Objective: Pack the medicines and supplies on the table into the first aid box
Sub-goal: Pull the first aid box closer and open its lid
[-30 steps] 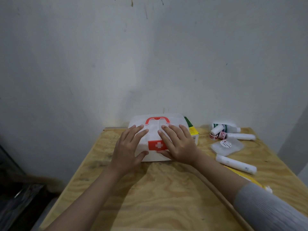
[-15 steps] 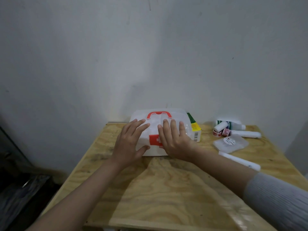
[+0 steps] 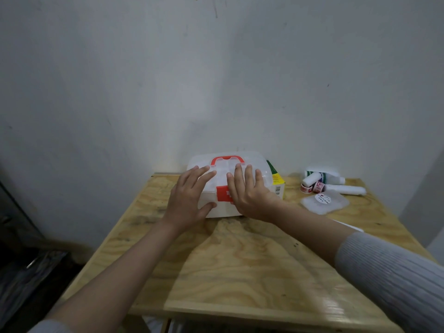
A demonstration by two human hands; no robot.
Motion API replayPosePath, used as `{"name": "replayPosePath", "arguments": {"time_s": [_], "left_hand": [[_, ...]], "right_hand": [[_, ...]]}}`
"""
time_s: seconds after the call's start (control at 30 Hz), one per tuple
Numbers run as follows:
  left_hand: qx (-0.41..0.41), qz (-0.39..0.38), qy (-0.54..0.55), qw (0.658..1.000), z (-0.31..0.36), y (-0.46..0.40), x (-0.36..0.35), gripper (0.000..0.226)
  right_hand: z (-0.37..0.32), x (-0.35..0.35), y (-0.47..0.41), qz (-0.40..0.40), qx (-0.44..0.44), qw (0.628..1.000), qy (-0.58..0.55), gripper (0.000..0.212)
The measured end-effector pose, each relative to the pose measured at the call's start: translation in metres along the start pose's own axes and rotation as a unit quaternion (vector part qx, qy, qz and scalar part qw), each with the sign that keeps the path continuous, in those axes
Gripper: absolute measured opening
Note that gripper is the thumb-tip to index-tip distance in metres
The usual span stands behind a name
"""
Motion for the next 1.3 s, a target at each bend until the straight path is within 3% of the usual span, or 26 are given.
{"name": "replayPosePath", "arguments": {"time_s": [0.83, 1.17, 1.3], "left_hand": [[0.006, -0.074, 0.051, 0.996, -0.001, -0.037, 0.022, 0.078], [-0.003, -0.059, 0.024, 0.998, -0.008, -0.032, 0.01, 0.066], [-0.011, -0.044, 0.018, 0.999, -0.007, -0.036, 0.005, 0.066]], "right_hand": [[0.036, -0.014, -0.023, -0.017, 0.068, 0.997, 0.014, 0.054], [0.027, -0.027, 0.001, 0.013, 0.086, 0.995, -0.045, 0.071], [0.029, -0.027, 0.002, -0.022, 0.087, 0.995, -0.047, 0.052]]}}
Point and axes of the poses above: each hand's wrist, its own y-axis away from the middle knuckle, its own x-axis out of the back of the hand, z = x × y, the point moved 2 cm from there along -y, towards the middle knuckle, and after that the axes turned 14 degrees about x, right-handed, at the moved point
